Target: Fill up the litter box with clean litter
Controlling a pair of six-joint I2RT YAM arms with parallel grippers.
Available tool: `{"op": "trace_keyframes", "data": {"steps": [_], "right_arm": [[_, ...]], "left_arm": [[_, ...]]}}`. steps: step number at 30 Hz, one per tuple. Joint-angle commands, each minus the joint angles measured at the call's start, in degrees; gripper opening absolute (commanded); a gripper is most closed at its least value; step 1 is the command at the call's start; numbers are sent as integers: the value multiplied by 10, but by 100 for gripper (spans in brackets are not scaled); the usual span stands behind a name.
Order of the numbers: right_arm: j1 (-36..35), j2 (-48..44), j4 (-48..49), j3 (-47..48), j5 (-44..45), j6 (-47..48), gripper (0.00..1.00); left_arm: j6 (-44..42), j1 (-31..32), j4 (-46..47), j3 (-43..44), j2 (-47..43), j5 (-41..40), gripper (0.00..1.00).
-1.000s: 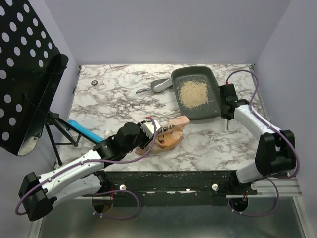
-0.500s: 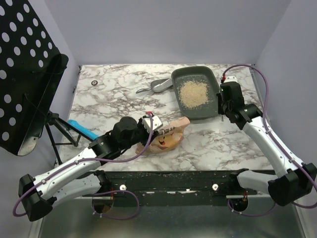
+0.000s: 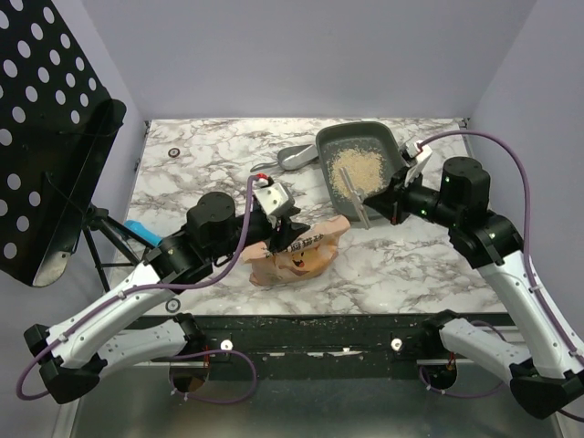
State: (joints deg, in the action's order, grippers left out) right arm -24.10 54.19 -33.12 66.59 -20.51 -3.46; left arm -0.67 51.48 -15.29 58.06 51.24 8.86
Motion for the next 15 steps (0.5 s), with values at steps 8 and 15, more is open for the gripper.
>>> {"op": "trace_keyframes", "data": {"steps": [8, 15], "right_arm": [[-2, -61, 148, -16, -318, -95, 1], [-2, -77, 240, -44, -385, -163, 0]], "left_arm": [[196, -3, 236, -11, 12, 195, 49], [229, -6, 341, -45, 2, 237, 49]]}}
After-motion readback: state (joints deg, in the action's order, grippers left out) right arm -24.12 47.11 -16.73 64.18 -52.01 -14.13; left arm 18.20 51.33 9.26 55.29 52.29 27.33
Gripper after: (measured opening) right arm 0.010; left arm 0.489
